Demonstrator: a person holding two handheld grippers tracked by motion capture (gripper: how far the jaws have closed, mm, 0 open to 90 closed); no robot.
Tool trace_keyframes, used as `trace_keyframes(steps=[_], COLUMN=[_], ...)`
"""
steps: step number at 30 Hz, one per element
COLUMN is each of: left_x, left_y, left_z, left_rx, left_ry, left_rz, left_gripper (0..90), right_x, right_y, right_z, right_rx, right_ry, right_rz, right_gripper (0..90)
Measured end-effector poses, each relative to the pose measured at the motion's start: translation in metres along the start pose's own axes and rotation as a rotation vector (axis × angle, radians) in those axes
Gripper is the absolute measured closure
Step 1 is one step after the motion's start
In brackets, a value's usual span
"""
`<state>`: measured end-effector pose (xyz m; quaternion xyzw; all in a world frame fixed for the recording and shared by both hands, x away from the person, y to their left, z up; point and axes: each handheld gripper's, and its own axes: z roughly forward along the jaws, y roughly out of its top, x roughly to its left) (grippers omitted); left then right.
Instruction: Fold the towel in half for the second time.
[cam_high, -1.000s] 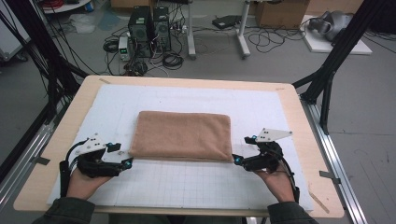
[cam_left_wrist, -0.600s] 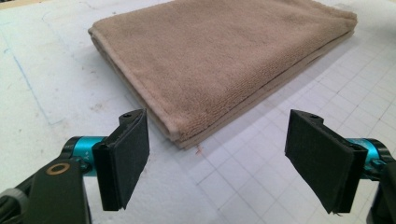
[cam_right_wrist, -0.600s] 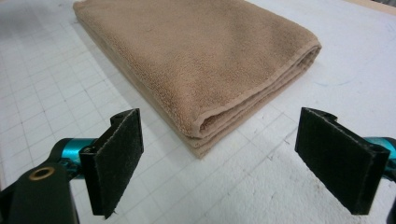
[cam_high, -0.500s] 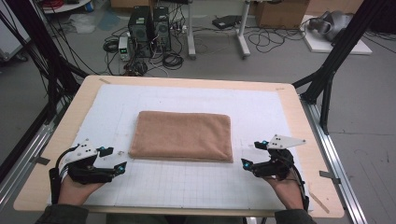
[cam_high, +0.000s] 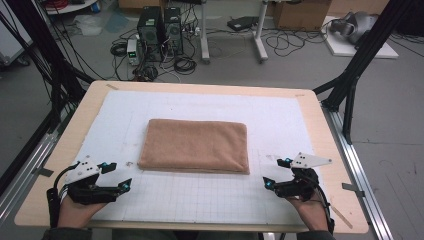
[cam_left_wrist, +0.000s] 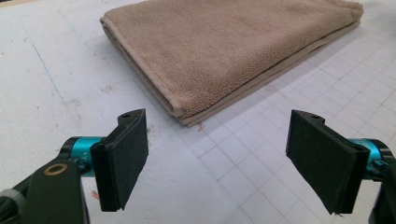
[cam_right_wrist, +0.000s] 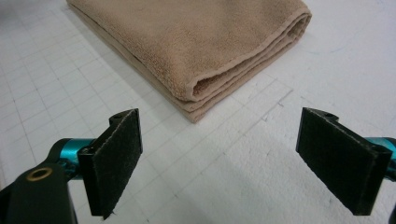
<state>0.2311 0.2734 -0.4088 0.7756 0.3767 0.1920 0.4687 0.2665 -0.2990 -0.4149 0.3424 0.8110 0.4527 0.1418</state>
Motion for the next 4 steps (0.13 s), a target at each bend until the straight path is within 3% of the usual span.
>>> trace_keyframes(steps=[4], left_x=[-0.0038], left_y=[-0.0012], left_z=[0.0011], left_rx=[0.004], left_ry=[-0.005], left_rz=[0.006], left_gripper=[21.4], right_x=[0.0021], right_y=[-0.0016], right_z=[0.0002], right_rx=[-0.006], right_ry=[-0.001], right_rz=[-0.003], right_gripper=[12.6])
